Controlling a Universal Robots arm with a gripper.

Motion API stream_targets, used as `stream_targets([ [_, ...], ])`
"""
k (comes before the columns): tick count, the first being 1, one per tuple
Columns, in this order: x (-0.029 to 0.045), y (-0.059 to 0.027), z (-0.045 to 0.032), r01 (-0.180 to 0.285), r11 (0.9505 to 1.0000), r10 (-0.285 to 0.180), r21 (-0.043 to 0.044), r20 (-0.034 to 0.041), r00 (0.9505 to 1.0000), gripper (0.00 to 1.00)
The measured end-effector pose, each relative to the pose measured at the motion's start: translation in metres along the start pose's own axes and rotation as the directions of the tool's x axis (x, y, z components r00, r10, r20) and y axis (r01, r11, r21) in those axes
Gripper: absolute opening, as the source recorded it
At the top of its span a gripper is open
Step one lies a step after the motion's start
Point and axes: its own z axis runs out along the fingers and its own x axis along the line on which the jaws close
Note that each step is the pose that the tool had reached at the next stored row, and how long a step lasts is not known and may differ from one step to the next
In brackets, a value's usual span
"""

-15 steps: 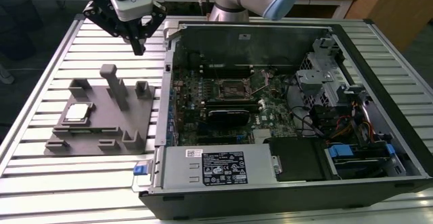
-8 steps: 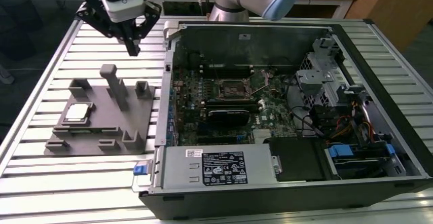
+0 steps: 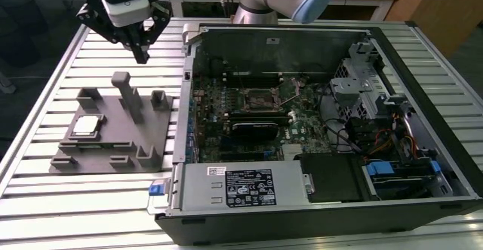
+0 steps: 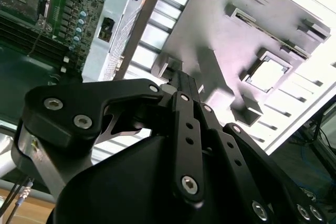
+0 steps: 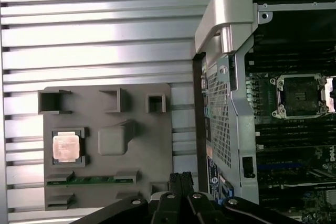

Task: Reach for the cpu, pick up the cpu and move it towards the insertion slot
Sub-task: 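Reach for the cpu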

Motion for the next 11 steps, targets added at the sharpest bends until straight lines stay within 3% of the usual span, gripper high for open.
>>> stream_targets([
  [11,0.0115,-0.0024,0.0049,0.0,1.0,0.0,0.0,0.0,1.0,0.11],
])
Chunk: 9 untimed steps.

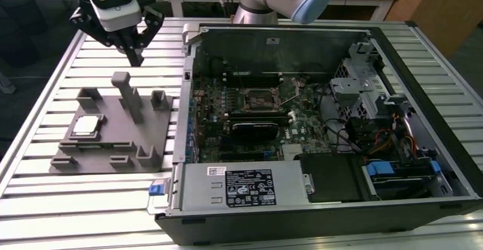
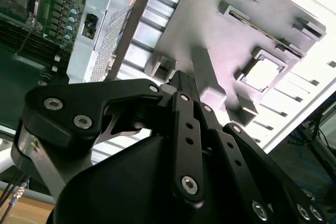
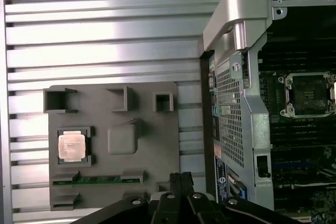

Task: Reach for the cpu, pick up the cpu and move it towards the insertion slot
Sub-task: 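Reach for the cpu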

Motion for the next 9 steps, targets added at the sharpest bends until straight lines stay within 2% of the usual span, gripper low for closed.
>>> stream_targets([
  [9,0.0107,-0.0015,0.0028,0.0,1.0,0.0,0.0001,0.0,1.0,0.11],
])
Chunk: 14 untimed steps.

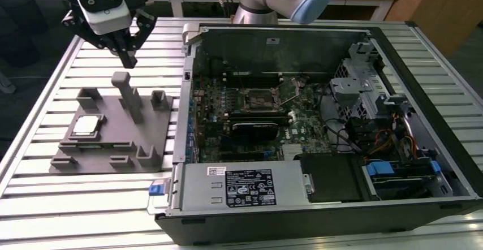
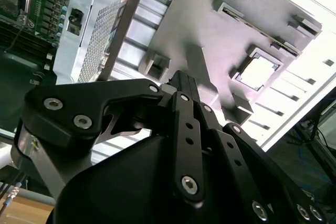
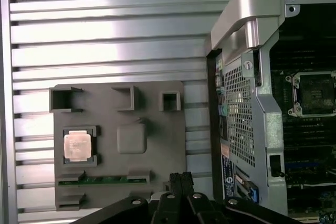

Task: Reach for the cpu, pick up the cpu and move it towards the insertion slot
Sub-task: 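Reach for the cpu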

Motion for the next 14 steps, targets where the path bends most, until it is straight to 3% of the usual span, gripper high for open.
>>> stream_targets([
  [14,0.0184,-0.0027,0.0038,0.0,1.0,0.0,0.0,0.0,1.0,0.11],
])
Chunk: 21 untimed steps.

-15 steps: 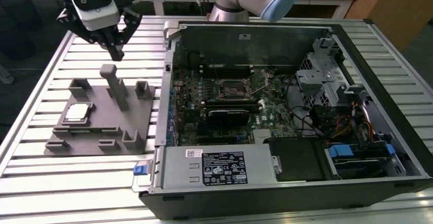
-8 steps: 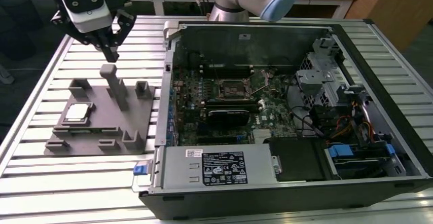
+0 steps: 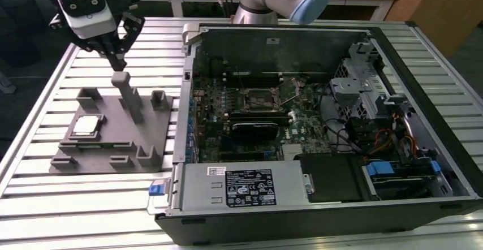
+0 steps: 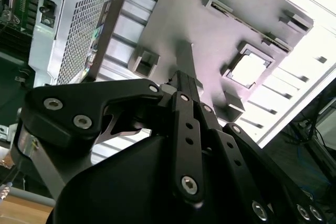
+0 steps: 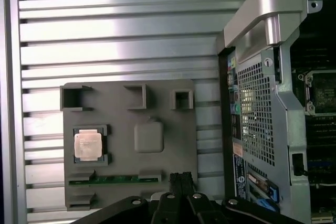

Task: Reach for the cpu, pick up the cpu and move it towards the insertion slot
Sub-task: 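Reach for the cpu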

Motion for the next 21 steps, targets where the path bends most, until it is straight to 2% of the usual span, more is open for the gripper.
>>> stream_targets([
  [21,0.0263,-0.0037,0.0059,0.0,1.0,0.0,-0.0001,0.0,1.0,0.11],
])
